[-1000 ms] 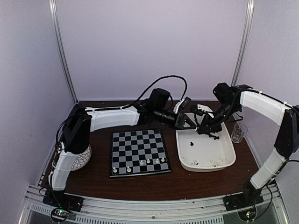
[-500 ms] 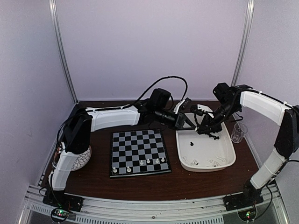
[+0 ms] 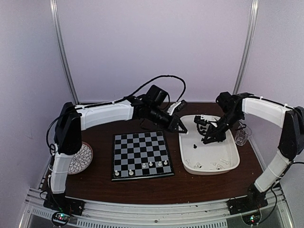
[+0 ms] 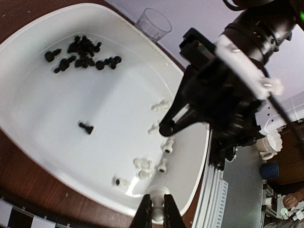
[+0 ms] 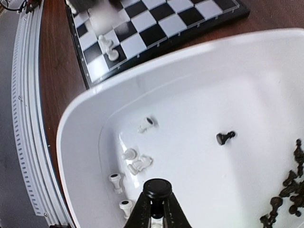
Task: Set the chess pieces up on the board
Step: Pass from the right arm to the left, then place the pawn on d2.
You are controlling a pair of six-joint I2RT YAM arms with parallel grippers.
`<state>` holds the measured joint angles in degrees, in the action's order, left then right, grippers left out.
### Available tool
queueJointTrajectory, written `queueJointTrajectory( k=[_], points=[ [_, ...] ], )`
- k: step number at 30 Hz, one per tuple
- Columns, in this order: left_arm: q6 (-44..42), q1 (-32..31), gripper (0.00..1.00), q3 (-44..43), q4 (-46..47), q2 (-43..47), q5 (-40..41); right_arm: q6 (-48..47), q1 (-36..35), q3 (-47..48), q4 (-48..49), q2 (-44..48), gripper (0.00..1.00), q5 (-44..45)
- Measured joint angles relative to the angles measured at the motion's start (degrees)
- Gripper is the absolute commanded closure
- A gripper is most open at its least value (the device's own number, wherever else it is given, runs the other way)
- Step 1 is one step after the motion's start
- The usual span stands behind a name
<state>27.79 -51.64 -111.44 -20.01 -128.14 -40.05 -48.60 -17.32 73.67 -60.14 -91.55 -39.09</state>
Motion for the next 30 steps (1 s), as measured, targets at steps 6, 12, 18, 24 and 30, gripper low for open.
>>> queueJointTrajectory(
  k=[6,12,18,24,30],
  points=[
    [-13.5,0.7,0.99,0.9,-21.6,10.4,10.4,2.6,0.1,-6.1,1.7,-2.6,0.89,7.2],
    [-23.5,0.4,1.0,5.7,-37.7,16.8,21.0,4.7,0.1,-7.7,3.5,-5.2,0.86,12.1],
    [-27.5,-0.3,1.0,14.3,-44.2,17.0,29.0,6.0,0.1,-7.7,5.6,-7.7,0.89,14.4],
    [-28.0,-0.7,1.0,22.3,-44.7,19.7,34.0,8.3,0.1,-6.2,8.8,-12.5,0.78,19.6],
    [-28.0,-0.7,1.0,25.7,-44.3,24.7,36.0,12.4,0.1,-5.4,14.0,-13.3,0.66,26.1]
  ],
)
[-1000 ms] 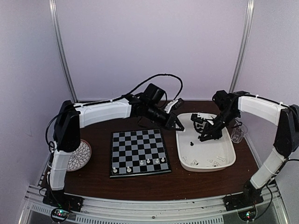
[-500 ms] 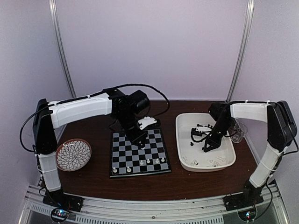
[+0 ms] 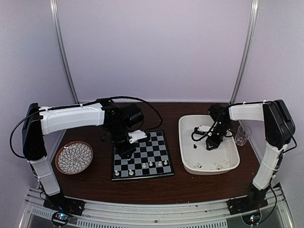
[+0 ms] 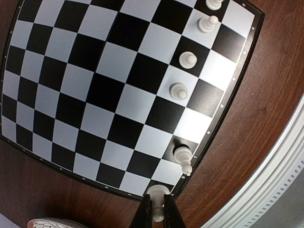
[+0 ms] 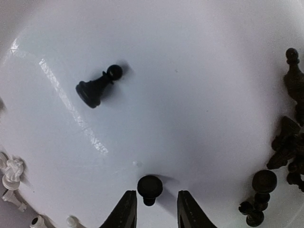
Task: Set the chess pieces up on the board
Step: Place the pawn on d2.
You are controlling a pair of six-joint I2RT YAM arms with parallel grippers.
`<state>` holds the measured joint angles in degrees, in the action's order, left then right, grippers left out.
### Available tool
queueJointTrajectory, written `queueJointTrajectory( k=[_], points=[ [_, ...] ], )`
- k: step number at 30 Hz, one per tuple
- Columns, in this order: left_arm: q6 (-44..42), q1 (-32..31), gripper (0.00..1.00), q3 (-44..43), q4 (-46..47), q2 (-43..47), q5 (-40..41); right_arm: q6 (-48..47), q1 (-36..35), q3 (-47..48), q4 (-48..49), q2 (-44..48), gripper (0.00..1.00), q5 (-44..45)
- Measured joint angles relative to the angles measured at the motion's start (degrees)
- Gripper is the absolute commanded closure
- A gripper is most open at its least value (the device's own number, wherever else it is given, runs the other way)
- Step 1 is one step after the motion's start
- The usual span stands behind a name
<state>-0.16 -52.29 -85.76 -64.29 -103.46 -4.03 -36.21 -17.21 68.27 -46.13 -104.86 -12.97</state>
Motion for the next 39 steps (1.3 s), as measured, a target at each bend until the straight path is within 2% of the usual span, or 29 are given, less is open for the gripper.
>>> queueJointTrajectory(
  k=[3,11,19,28,39],
  points=[
    [0.0,0.0,1.0,0.8,0.5,0.5,0.5,1.0,0.0,-0.1,1.6,2.8,0.66,0.9],
    [0.4,0.0,1.0,4.0,3.1,0.7,-0.2,1.6,0.6,-4.9,5.7,17.3,0.65,0.2],
    [2.1,-0.9,1.0,4.1,6.4,0.5,-1.1,1.4,0.6,-6.2,5.6,16.1,0.64,-0.3],
    [4.2,-3.1,1.0,2.9,7.8,-5.3,1.2,1.2,0.6,-6.2,5.4,15.5,0.65,-1.0],
    [5.7,-3.3,1.0,2.9,10.6,-6.7,1.7,0.6,0.6,-6.2,5.2,15.3,0.65,-1.4]
  ],
)
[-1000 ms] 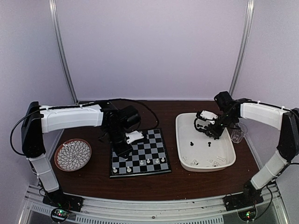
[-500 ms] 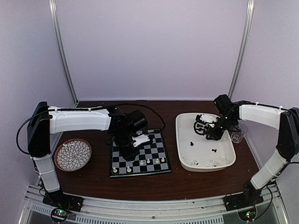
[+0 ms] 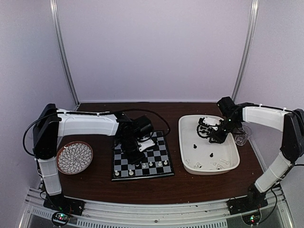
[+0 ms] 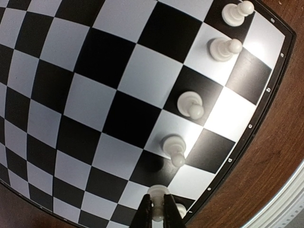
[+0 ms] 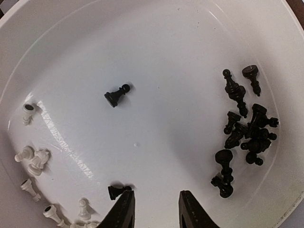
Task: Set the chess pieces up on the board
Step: Place the pawn on d2.
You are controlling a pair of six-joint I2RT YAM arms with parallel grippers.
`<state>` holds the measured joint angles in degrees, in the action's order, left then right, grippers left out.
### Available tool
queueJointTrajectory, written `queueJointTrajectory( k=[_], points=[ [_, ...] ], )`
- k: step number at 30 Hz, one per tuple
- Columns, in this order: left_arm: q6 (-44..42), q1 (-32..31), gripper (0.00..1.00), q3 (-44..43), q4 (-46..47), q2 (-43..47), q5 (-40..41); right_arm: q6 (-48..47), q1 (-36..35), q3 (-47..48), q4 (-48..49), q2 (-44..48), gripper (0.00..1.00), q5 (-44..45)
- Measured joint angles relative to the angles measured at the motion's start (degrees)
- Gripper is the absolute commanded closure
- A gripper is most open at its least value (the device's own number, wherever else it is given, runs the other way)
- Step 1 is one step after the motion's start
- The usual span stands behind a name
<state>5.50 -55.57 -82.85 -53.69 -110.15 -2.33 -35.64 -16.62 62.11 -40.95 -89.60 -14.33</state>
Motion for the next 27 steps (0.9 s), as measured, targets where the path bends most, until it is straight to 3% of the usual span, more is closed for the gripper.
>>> queueJointTrajectory(
  k=[21,27],
  points=[
    [0.6,0.0,1.0,0.1,1.9,-2.9,-0.4,-0.2,0.0,0.0,-0.9,-2.1,0.65,-1.3],
    [0.7,0.0,0.84,0.2,1.9,-2.9,-0.3,-0.2,0.0,0.0,-1.0,-2.1,0.65,-1.3]
  ],
)
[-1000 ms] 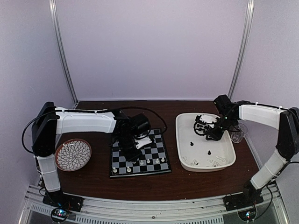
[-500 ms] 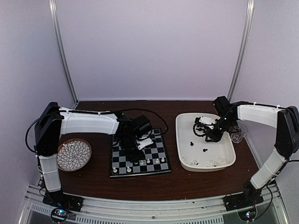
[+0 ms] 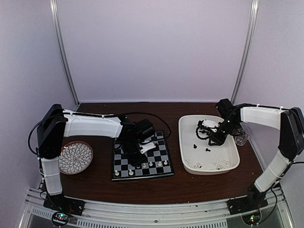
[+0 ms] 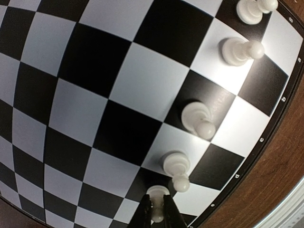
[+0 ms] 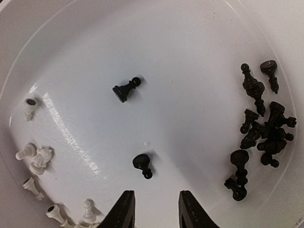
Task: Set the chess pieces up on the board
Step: Place the pawn on d2.
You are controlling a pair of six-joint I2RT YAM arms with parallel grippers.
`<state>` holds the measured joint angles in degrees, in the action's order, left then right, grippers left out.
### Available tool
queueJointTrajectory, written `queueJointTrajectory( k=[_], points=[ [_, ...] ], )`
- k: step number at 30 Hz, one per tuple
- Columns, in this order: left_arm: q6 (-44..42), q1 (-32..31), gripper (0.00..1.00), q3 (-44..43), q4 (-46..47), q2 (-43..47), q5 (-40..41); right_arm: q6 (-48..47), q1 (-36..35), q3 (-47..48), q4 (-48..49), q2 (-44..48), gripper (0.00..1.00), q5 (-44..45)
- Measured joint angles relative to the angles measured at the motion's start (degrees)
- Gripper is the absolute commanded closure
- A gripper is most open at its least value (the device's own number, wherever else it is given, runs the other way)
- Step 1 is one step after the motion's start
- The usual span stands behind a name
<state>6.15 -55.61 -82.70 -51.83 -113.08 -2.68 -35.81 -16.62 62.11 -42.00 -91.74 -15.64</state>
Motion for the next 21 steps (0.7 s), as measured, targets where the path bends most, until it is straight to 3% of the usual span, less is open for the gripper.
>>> queueJointTrajectory(
  k=[5,14,19,21],
  points=[
    [0.0,0.0,0.7,0.0,-0.2,-0.1,0.2,0.0,0.0,0.0,-0.2,0.0,0.65,0.0],
    [0.4,0.0,0.59,-1.4,-2.7,1.6,0.8,-1.0,0.1,0.8,-3.0,0.4,0.67,-0.2],
    [0.4,0.0,0.57,-3.0,-2.7,10.5,2.4,-8.0,1.0,2.3,-12.9,2.1,0.67,-0.4],
    [0.4,0.0,0.57,-2.9,-1.1,15.1,2.5,-11.0,1.2,2.5,-17.4,2.6,0.61,-0.4]
  ],
)
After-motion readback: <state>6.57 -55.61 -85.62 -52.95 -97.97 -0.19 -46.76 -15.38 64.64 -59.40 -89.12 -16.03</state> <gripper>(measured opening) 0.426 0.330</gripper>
